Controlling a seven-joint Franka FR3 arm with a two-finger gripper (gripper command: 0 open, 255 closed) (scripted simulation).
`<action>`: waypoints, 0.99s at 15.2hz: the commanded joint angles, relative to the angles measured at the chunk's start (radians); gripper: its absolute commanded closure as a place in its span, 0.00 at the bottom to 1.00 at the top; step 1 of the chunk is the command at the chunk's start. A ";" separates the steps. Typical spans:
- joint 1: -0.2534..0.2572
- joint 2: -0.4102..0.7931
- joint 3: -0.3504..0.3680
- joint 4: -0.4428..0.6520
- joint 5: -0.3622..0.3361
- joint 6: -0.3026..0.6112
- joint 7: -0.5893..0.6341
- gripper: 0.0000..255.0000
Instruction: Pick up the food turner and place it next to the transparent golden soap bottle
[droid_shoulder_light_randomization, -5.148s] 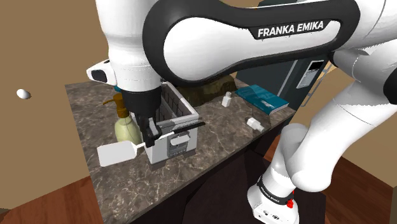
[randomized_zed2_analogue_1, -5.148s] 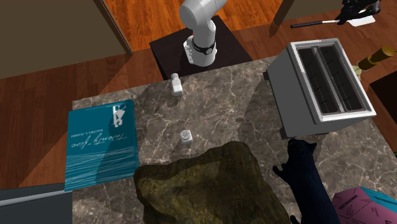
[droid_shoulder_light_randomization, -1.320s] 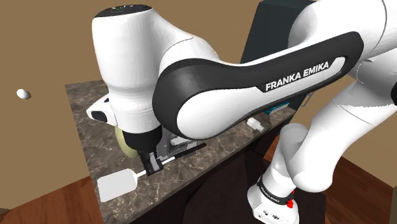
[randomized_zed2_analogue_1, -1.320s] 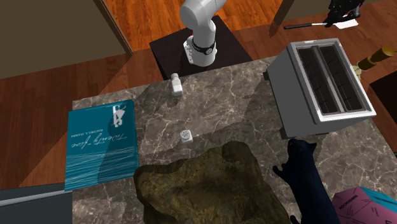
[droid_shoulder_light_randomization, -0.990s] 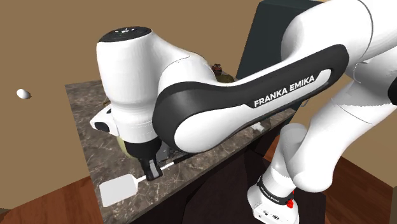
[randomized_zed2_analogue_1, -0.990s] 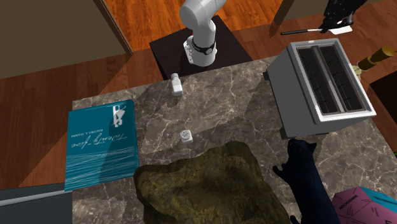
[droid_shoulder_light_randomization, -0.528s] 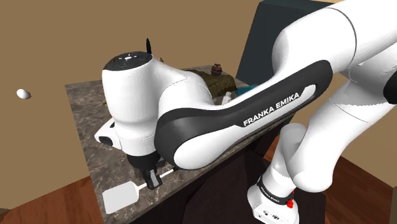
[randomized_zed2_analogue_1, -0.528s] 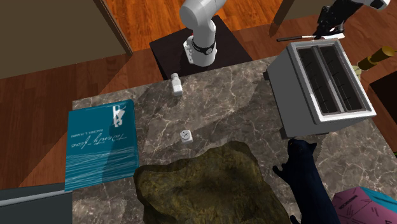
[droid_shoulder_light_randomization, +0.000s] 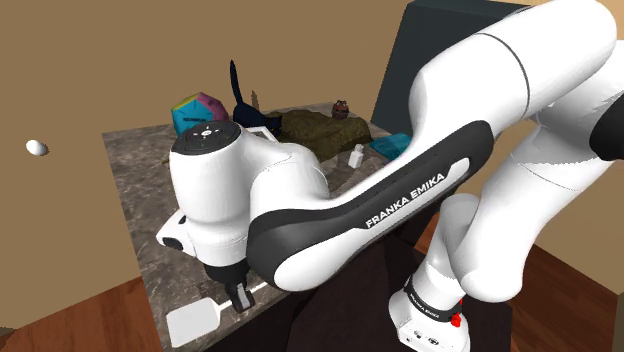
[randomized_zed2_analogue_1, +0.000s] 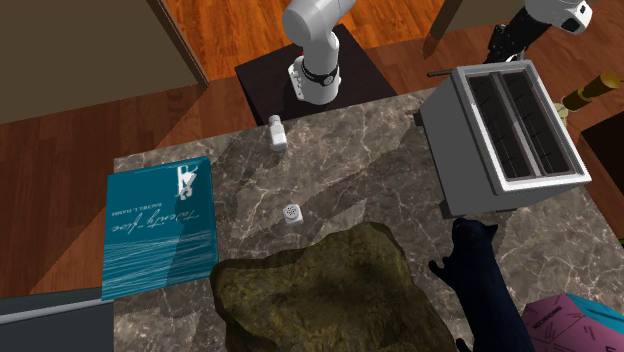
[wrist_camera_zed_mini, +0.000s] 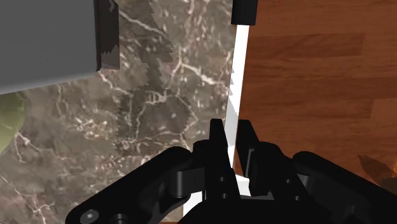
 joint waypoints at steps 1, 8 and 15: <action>-0.001 0.015 0.002 -0.014 -0.007 0.029 0.005 1.00; -0.002 0.072 0.007 -0.053 -0.038 0.119 0.030 1.00; -0.002 0.073 0.007 -0.053 -0.039 0.118 0.030 1.00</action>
